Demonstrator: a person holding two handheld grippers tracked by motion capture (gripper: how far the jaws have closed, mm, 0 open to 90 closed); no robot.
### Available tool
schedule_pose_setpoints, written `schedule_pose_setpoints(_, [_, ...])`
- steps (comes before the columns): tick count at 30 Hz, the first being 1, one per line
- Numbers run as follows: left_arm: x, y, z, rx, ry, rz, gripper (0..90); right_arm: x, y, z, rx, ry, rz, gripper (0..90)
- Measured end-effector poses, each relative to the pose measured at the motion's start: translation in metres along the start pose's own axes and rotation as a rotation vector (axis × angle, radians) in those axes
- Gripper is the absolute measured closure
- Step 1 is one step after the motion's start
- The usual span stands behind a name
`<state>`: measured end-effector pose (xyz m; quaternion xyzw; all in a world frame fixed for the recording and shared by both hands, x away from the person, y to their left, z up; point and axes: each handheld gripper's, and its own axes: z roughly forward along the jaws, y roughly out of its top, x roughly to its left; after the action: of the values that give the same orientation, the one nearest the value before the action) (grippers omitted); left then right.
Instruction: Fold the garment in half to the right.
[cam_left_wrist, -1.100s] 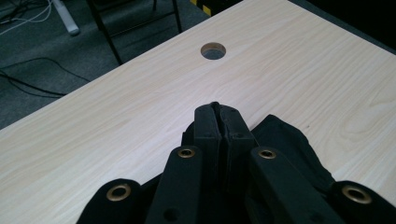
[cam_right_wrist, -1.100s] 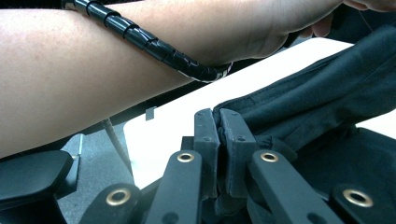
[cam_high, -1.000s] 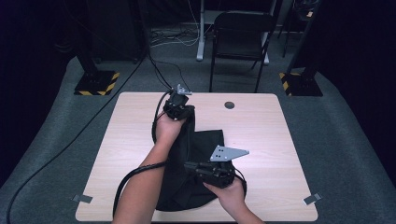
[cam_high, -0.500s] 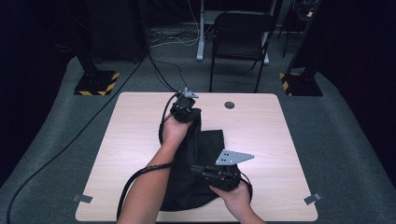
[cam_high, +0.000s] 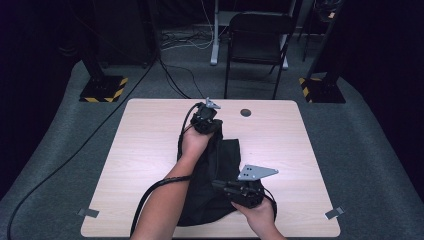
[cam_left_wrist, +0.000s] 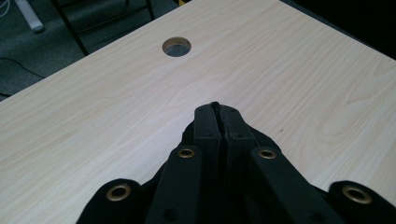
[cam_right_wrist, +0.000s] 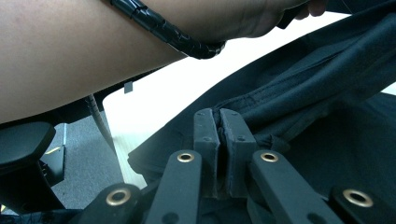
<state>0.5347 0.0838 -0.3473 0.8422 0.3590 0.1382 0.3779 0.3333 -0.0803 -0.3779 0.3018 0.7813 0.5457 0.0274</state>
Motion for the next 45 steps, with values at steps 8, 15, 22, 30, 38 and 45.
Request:
schedule_pose_setpoints(8, [-0.006, -0.002, 0.010, 0.021, -0.002, 0.002, 86.3, -0.002, -0.007, -0.002, 0.026, -0.019, -0.004, 85.9])
schedule_pose_setpoints(15, [-0.010, -0.005, 0.019, 0.036, -0.008, 0.003, 86.3, -0.003, -0.013, -0.003, 0.050, -0.034, -0.014, 85.9])
schedule_pose_setpoints(22, [-0.012, -0.010, 0.029, 0.066, -0.006, 0.018, 86.3, -0.007, -0.023, -0.001, 0.091, -0.053, -0.020, 85.8])
schedule_pose_setpoints(30, [-0.013, -0.018, 0.044, 0.093, -0.024, 0.016, 86.2, -0.011, -0.033, 0.000, 0.128, -0.064, -0.018, 85.8])
schedule_pose_setpoints(38, [-0.016, -0.026, 0.058, 0.110, -0.034, 0.008, 86.2, -0.017, -0.044, 0.000, 0.155, -0.074, -0.005, 85.7])
schedule_pose_setpoints(45, [-0.021, -0.029, 0.070, 0.127, -0.042, 0.012, 86.2, -0.021, -0.051, 0.002, 0.191, -0.083, 0.007, 85.7])
